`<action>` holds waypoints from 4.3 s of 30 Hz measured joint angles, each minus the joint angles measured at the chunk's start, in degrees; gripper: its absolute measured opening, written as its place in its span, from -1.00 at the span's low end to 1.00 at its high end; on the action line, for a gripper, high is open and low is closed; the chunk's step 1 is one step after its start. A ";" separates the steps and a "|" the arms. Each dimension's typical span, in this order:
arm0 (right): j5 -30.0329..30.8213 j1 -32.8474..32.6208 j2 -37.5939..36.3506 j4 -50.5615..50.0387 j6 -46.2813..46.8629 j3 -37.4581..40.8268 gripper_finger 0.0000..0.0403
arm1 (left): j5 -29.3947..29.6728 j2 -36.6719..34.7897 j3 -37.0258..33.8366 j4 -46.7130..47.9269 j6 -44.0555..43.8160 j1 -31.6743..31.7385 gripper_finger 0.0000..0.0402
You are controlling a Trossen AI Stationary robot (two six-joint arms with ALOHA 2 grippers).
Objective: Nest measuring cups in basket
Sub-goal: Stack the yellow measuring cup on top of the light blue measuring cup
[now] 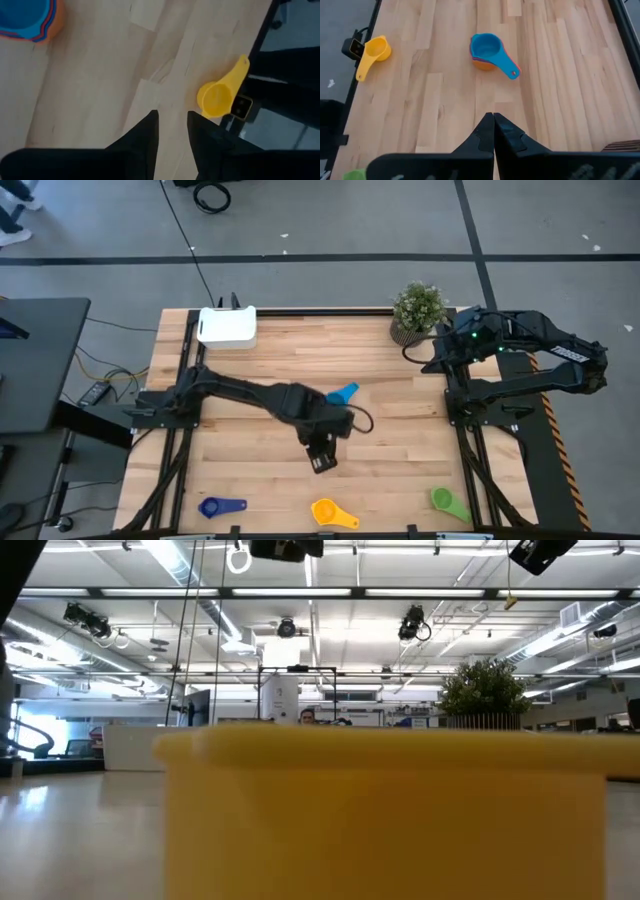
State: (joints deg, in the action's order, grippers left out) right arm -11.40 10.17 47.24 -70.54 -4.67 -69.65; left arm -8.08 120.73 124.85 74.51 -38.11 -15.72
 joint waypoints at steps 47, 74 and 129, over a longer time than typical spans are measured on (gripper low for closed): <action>-0.22 -0.01 -0.02 -0.20 -4.04 0.00 -0.99 | 0.65 16.13 -0.64 -15.57 11.80 -11.76 -0.45; -0.22 0.00 -0.04 -0.67 -4.04 0.00 -0.99 | -2.43 22.04 -0.78 -20.31 8.57 -11.34 -0.75; 4.48 0.03 0.00 -1.32 -2.92 0.00 -0.99 | 12.82 6.82 -0.83 -2.90 -9.14 18.38 -0.96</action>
State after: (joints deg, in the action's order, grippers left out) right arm -6.92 10.20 47.24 -71.85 -7.58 -69.65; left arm 4.75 127.55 124.03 71.61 -47.25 2.66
